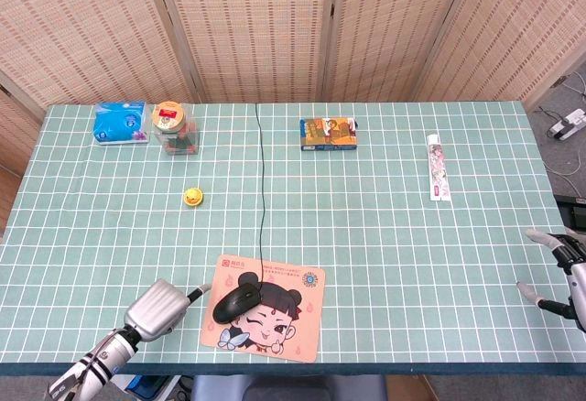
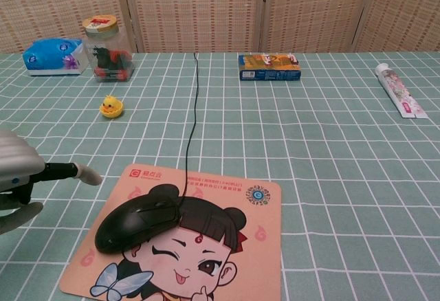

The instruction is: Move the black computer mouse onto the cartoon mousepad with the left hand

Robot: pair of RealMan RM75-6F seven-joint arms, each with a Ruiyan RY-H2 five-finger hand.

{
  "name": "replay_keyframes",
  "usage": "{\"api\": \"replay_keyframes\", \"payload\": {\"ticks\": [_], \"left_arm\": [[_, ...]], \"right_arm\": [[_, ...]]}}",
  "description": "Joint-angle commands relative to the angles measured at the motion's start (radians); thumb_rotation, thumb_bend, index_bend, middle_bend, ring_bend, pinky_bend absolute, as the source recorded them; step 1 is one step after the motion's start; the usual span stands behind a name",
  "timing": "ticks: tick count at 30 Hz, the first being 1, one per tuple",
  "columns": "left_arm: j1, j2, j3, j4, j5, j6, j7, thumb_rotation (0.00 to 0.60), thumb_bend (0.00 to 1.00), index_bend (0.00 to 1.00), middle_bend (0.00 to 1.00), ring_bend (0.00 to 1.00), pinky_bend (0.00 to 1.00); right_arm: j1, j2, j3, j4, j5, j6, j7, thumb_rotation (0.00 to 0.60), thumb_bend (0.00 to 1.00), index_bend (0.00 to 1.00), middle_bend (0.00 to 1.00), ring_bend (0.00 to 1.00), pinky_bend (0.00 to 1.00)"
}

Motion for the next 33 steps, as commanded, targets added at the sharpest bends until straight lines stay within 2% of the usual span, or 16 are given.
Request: {"api": "replay_keyframes", "payload": {"ticks": [1,5,9,19,33], "left_arm": [[0.025,0.005,0.033,0.120,0.176,0.051,-0.092,0.600,0.61,0.17,1.00,1.00,1.00],[0.031,0.004,0.036,0.184,0.232,0.052,-0.067,0.600,0.61,0.16,1.00,1.00,1.00],[0.039,-0.004,0.034,0.203,0.239,0.034,-0.024,0.600,0.61,0.15,1.00,1.00,1.00],[0.057,-0.013,0.032,0.182,0.263,0.005,0.013,0.600,0.60,0.15,1.00,1.00,1.00],[0.060,-0.025,0.002,0.151,0.224,-0.061,0.076,0.600,0.60,0.15,1.00,1.00,1.00]], "right_arm": [[0.001,-0.001,0.000,-0.001,0.000,-0.002,-0.003,0.600,0.14,0.23,0.30,0.23,0.44],[0.002,-0.002,-0.001,-0.004,0.000,-0.005,-0.011,0.600,0.14,0.23,0.30,0.23,0.44],[0.002,-0.003,-0.001,-0.005,0.002,-0.007,-0.013,0.600,0.14,0.23,0.30,0.23,0.44],[0.003,-0.003,0.000,-0.004,0.003,-0.008,-0.011,0.600,0.14,0.23,0.30,0.23,0.44],[0.000,0.001,0.002,0.001,0.006,-0.003,0.005,0.600,0.14,0.23,0.31,0.23,0.44]]}}
